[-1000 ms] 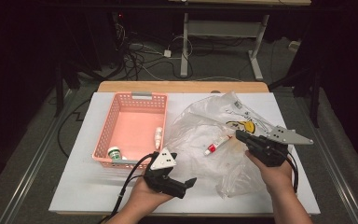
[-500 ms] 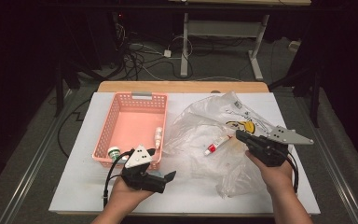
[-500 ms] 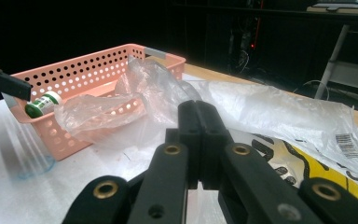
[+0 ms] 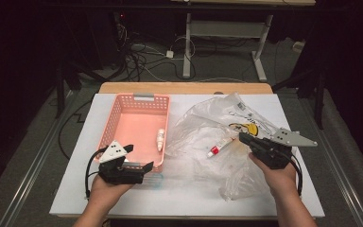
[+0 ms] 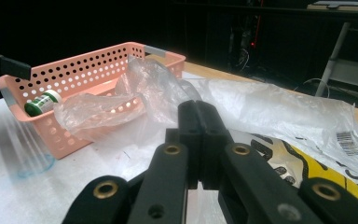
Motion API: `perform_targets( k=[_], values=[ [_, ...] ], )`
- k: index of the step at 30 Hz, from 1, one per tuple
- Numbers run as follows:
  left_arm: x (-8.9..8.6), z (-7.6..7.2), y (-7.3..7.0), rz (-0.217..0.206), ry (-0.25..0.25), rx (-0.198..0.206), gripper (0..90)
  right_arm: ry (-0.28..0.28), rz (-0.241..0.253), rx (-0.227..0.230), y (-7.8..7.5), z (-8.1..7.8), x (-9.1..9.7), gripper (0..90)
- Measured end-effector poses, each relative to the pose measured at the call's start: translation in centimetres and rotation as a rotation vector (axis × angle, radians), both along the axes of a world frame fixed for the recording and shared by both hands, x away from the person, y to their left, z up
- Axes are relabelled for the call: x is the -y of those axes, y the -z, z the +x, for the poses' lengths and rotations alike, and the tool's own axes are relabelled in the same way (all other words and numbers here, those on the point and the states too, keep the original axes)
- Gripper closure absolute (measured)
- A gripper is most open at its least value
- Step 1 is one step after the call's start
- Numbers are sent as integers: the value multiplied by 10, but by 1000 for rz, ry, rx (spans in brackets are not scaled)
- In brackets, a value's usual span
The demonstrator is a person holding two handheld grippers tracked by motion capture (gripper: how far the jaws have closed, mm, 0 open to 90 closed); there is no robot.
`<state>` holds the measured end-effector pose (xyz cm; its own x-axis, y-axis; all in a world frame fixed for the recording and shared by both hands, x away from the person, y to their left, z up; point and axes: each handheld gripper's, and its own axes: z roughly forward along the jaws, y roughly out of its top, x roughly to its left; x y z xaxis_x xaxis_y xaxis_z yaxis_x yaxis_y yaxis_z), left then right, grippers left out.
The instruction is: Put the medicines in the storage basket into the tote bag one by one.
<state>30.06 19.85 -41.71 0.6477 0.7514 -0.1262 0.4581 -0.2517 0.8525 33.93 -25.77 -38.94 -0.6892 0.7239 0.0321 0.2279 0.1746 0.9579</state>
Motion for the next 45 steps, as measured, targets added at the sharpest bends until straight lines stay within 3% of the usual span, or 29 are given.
perform_targets(
  k=[6, 14, 23, 26, 29, 30, 32, 34, 37, 42, 45],
  values=[
    [-19, 0, 2, -7, -57, -5, 90, 1, 0, 0, 0, 0, 0, 900],
    [-32, 4, 5, -11, -83, -33, 155, 2, -1, -1, 0, -1, 1, 900],
    [-42, 8, 6, -17, -75, -73, 362, -1, -3, -2, 1, 0, 0, 900],
    [-49, 11, 2, -36, -90, -78, 426, -1, -7, -3, 1, 0, -1, 900],
    [-54, 14, -1, -29, -123, -90, 508, 3, -8, -5, 2, 1, 0, 900],
    [-56, 16, -1, -18, -148, -97, 518, 2, -9, -5, 2, 1, -1, 900],
    [-58, 19, -2, 18, -208, -116, 621, 0, -12, -4, 2, 1, -1, 900],
    [-61, 21, -3, 37, -218, -117, 708, 1, -12, -5, 2, 1, -1, 900],
    [-64, 24, -6, 73, -227, -147, 744, -1, -10, -5, 1, 0, -1, 900],
    [-69, 33, -8, 114, -237, -254, 861, -3, -10, -5, 1, 0, -2, 900],
    [-67, 38, -5, 180, -233, -313, 881, 0, -12, -3, 1, 0, -2, 900]
  ],
)
